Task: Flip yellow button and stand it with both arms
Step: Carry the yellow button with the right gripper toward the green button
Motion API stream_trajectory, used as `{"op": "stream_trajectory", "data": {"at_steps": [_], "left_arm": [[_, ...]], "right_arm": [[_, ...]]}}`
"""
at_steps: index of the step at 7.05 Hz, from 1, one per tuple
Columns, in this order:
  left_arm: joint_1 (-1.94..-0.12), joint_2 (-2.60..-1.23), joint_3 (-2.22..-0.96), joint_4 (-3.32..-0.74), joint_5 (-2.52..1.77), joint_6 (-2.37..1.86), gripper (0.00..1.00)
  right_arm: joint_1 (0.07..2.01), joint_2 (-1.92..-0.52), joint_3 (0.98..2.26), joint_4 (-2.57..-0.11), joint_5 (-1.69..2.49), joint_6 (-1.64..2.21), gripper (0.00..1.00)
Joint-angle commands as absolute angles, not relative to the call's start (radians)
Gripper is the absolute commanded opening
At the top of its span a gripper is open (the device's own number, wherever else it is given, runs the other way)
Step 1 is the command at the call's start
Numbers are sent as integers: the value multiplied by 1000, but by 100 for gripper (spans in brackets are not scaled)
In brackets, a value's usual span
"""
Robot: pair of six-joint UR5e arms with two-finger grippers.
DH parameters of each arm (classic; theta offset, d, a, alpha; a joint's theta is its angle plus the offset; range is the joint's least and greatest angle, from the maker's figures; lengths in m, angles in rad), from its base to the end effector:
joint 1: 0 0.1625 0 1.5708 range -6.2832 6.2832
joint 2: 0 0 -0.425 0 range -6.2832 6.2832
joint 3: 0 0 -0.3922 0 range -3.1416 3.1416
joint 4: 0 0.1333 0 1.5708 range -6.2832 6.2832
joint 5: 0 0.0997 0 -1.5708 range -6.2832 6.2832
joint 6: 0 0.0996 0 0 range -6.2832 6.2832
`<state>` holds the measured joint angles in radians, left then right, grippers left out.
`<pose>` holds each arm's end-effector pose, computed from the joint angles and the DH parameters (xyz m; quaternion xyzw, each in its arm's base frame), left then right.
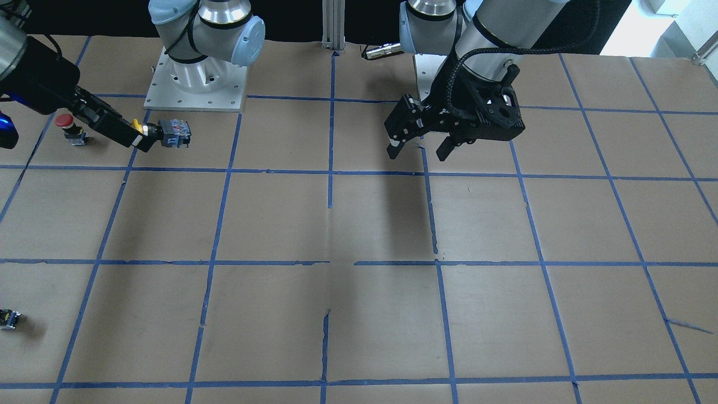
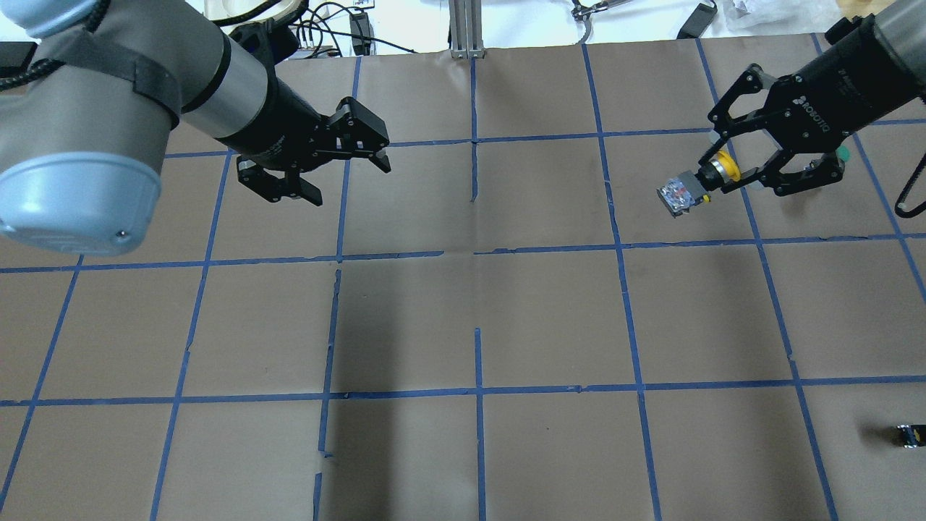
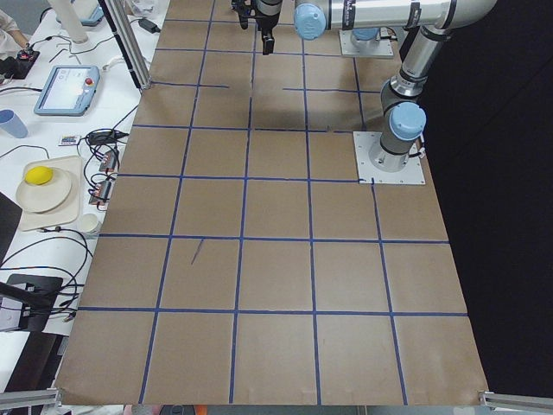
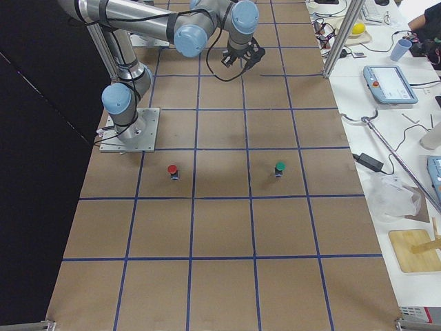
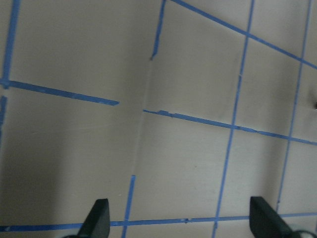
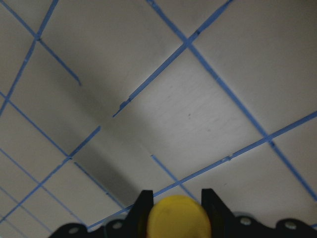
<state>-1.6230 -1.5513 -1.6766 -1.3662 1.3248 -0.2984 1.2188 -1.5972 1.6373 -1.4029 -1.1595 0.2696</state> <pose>-0.1831 -0.4840 0.4695 0.1145 -0.9841 0.0364 0.1308 0.0041 -0.4909 0.4617 0.3179 0.9205 0.0932 0.2071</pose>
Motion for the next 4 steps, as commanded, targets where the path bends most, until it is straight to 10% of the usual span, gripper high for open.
{"op": "stream_trajectory", "data": {"at_steps": [1, 4], "left_arm": [[-1618, -1579, -1516, -1578, 1489, -179, 100], [-1615, -1534, -1512, -1652, 1660, -115, 100]], "right_arm": [[1218, -1565, 1646, -1520, -1370, 17, 15], [1213, -1531, 1791, -1934, -1555, -266, 15]]}}
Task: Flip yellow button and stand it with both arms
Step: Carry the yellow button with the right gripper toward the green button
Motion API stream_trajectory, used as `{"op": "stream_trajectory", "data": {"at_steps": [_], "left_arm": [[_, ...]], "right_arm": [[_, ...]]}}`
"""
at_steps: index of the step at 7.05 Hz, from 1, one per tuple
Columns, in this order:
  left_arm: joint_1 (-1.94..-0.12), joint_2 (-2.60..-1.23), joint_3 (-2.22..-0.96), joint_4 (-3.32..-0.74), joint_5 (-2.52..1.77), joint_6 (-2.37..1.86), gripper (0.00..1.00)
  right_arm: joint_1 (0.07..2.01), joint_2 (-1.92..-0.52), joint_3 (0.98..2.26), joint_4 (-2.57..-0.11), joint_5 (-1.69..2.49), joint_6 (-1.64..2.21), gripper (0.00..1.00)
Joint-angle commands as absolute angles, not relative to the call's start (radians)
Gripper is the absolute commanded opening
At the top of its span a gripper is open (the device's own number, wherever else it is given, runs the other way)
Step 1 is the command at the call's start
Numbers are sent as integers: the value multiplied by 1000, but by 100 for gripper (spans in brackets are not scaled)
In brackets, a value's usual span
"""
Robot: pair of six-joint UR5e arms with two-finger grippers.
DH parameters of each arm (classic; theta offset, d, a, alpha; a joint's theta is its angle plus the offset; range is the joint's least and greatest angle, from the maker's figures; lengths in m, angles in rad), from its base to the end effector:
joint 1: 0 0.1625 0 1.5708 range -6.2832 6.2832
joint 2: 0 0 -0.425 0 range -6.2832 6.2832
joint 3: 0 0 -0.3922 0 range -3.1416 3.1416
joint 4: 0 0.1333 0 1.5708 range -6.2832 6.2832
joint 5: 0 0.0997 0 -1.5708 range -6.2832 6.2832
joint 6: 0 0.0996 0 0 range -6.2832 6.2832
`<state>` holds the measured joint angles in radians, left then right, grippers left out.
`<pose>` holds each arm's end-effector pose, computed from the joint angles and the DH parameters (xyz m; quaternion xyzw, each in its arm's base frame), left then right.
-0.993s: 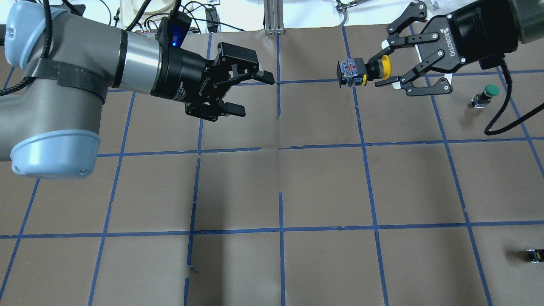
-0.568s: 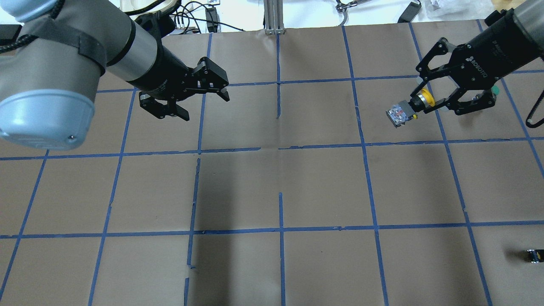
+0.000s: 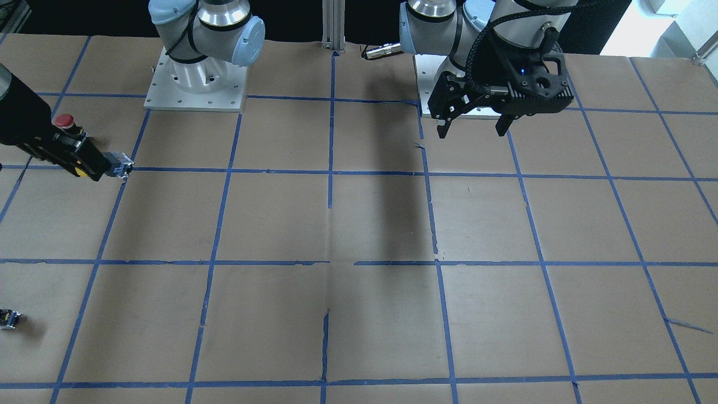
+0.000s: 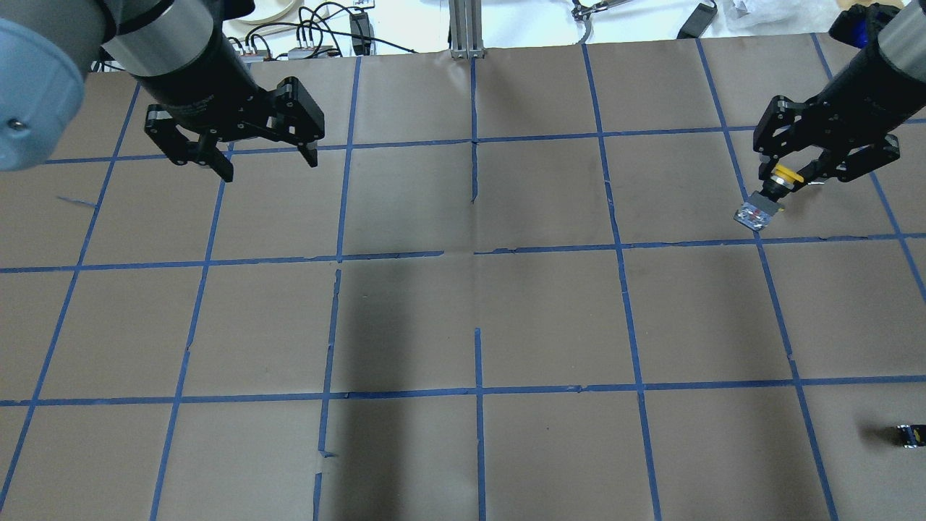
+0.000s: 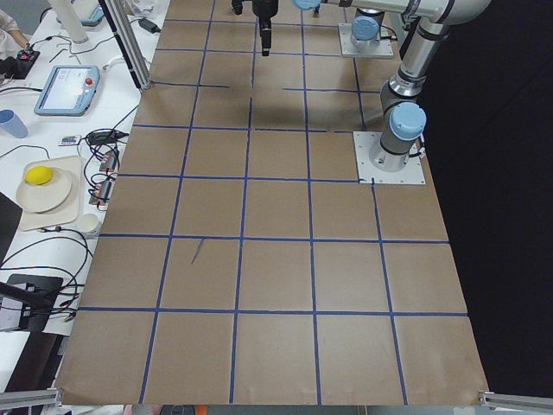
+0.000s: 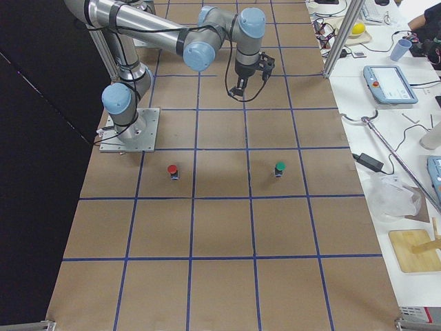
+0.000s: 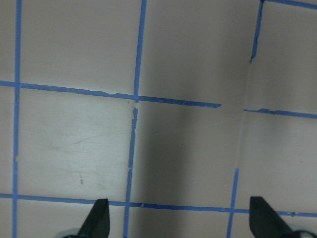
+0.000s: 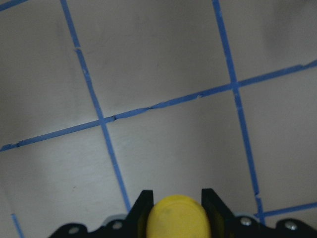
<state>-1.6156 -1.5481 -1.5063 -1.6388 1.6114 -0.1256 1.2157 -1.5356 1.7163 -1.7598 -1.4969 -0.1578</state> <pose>-0.1507 -0.4764 0.5240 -0.0406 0.9989 -0.0113 0.0194 -0.0424 -0.5189 0.4183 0.0983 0.9945 -0.0134 0.0347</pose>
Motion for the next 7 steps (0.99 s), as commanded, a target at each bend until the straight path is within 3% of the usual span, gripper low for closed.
{"op": "stream_trajectory", "data": {"at_steps": [1, 5, 7], "left_arm": [[-1617, -1534, -1516, -1652, 1655, -117, 100], [-1608, -1549, -1496, -1695, 1520, -115, 100], [-1586, -1536, -1522, -1694, 1520, -7, 100]], "right_arm": [[1191, -1534, 1848, -2057, -1566, -338, 15], [982, -1526, 2113, -2509, -1504, -723, 15], [919, -1510, 2146, -2564, -1447, -770, 15]]}}
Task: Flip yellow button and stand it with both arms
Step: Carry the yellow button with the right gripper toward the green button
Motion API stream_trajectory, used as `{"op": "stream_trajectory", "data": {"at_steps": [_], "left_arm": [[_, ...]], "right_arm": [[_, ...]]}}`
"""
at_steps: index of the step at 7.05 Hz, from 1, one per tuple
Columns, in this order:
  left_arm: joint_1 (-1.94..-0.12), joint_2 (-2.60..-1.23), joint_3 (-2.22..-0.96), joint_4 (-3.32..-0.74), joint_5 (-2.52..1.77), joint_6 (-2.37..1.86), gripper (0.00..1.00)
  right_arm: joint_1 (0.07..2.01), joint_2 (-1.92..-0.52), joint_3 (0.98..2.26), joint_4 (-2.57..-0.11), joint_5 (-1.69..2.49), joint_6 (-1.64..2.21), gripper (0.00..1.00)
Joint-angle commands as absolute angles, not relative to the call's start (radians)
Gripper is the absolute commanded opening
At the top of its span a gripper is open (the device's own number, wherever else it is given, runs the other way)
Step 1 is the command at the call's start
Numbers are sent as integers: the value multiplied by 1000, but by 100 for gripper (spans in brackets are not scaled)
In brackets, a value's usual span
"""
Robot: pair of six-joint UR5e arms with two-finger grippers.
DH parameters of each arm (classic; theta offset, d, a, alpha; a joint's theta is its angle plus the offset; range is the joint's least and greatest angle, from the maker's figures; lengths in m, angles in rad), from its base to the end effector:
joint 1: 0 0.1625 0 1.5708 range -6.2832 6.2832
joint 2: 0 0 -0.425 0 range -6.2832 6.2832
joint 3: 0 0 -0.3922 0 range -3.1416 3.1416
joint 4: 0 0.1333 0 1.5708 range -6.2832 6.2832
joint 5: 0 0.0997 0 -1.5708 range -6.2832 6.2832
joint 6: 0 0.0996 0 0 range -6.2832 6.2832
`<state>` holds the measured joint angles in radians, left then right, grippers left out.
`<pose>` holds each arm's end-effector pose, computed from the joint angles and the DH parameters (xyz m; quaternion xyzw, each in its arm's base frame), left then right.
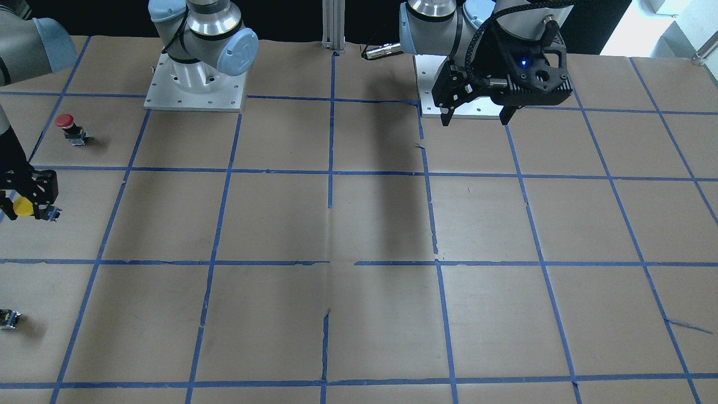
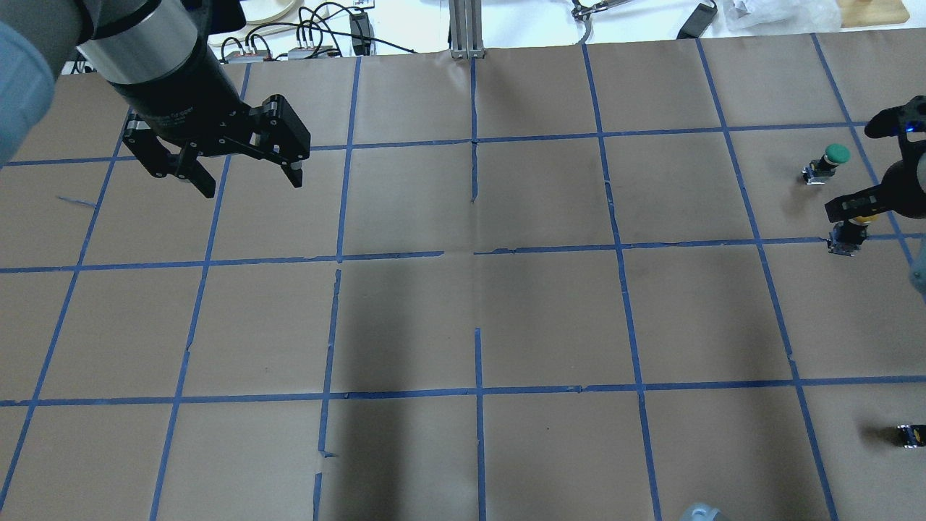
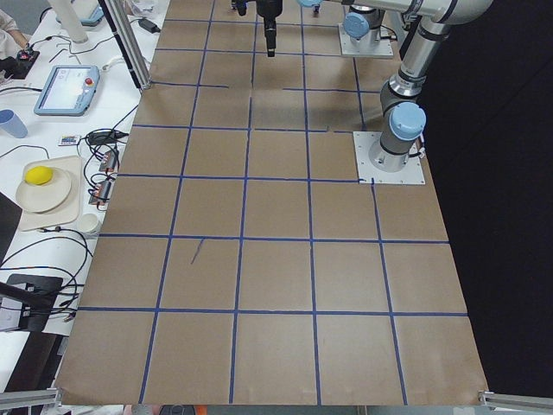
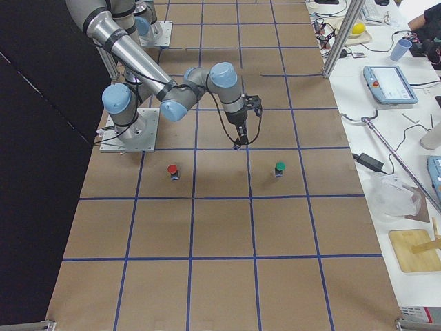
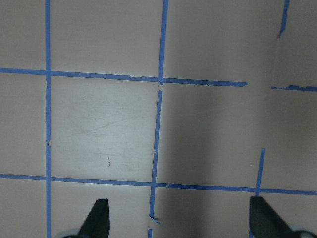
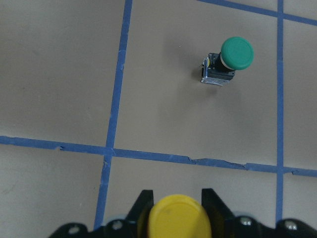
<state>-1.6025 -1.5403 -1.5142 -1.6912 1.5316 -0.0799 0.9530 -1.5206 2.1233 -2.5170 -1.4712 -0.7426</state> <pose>-0.1522 -0.4695 0.5186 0.0244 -0.9994 -0.0177 0.0186 -0.1565 -0.4674 0.3049 0.0699 -0.9816 0.1636 0.0692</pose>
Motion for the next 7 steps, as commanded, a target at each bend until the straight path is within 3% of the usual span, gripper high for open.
{"op": "stream_trajectory", "data": {"at_steps": [1, 3, 7], "left_arm": [[-1574, -1536, -1522, -1695, 1514, 9, 100], [-1574, -1534, -1522, -1695, 1511, 9, 100], [-1569, -1532, -1522, -1692, 1520, 9, 100]], "right_arm": [[908, -1449, 2146, -2667, -1444, -772, 15], [884, -1378, 2161, -2818, -1422, -837, 15], [842, -1378, 2247, -2918, -1381, -841, 15]]}}
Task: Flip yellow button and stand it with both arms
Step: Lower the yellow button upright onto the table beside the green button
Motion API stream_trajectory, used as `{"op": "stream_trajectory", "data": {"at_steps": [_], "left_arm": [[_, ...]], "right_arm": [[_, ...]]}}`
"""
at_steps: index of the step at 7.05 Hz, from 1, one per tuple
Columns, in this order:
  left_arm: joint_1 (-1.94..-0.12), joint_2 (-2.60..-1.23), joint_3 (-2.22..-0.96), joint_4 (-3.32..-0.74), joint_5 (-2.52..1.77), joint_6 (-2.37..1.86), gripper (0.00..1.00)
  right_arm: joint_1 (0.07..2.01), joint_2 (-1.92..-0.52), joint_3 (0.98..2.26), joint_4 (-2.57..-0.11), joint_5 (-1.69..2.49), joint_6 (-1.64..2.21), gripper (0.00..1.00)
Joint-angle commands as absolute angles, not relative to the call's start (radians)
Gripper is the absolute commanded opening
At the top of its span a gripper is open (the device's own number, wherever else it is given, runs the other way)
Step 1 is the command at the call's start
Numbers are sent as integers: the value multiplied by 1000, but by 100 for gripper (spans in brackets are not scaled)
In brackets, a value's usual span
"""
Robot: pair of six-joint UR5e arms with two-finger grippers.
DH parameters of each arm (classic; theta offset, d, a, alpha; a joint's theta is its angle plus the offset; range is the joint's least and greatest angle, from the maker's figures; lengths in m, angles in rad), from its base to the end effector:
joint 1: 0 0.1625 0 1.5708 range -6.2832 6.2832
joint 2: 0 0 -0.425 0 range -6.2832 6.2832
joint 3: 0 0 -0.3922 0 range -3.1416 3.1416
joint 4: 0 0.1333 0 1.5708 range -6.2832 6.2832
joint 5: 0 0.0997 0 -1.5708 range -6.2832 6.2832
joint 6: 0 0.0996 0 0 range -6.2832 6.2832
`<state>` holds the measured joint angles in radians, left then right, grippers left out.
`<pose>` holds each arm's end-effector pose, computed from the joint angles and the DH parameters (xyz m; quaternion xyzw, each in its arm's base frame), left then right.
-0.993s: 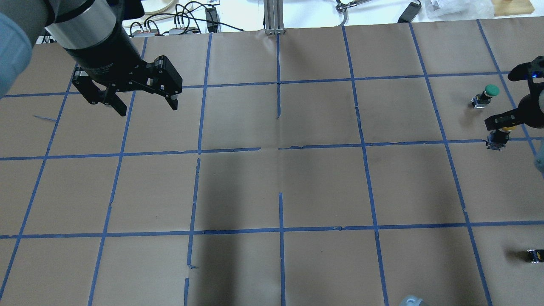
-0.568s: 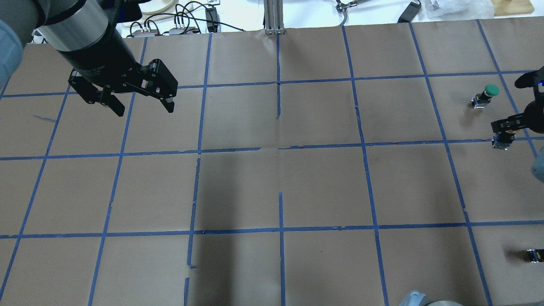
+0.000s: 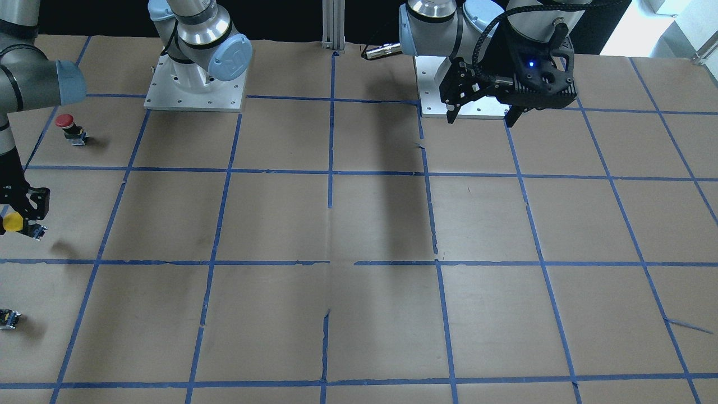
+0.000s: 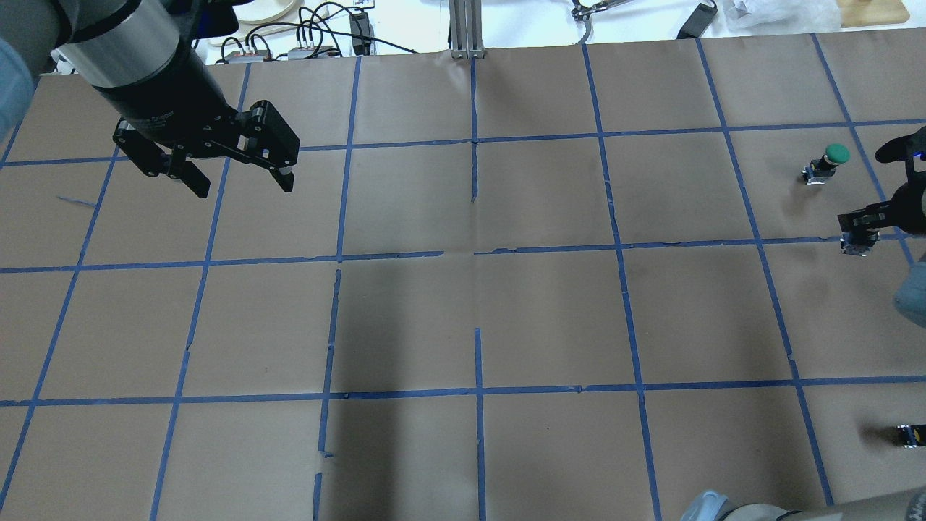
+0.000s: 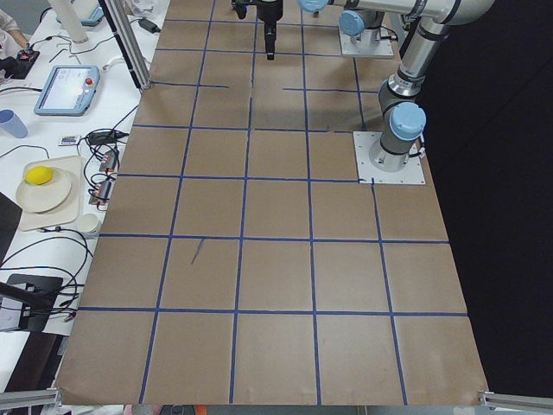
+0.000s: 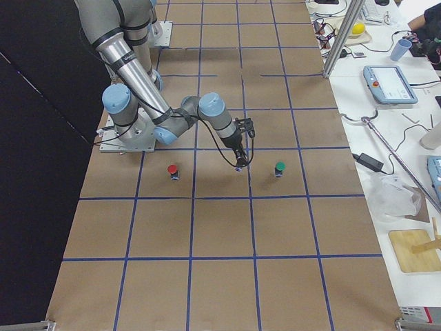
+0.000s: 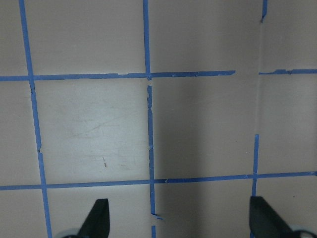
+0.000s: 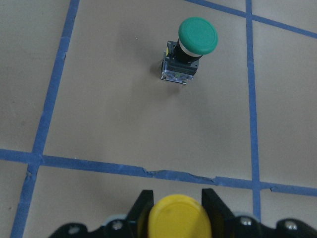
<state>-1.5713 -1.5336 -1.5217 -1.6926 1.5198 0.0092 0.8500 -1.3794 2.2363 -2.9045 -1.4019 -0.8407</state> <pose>-0.1386 -0.4710 0.5181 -0.0044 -0.9995 -0.0176 0.0256 -0.1983 -0.4531 0.2418 0.0779 -0.9653 0.2248 0.1074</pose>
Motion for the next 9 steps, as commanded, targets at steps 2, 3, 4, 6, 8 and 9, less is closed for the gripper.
{"op": "stream_trajectory", "data": {"at_steps": [2, 3, 4, 6, 8, 9], "left_arm": [[-1571, -1526, -1523, -1692, 1519, 8, 100], [-1571, -1551, -1485, -1689, 1519, 3, 100], [-1569, -1546, -1491, -1690, 1519, 8, 100], [-1568, -1532, -1494, -1690, 1522, 9, 100], [-1569, -1532, -1496, -1690, 1522, 11, 100], [-1569, -1539, -1494, -1686, 1517, 9, 100]], "right_arm": [[822, -1376, 2275, -2919, -1349, -839, 15], [822, -1376, 2275, -2919, -1348, -839, 16], [822, -1374, 2276, -2919, -1350, -836, 16], [810, -1362, 2276, -2919, -1351, -838, 20], [808, -1362, 2279, -2918, -1354, -833, 23], [807, -1362, 2295, -2919, -1355, -831, 26]]}}
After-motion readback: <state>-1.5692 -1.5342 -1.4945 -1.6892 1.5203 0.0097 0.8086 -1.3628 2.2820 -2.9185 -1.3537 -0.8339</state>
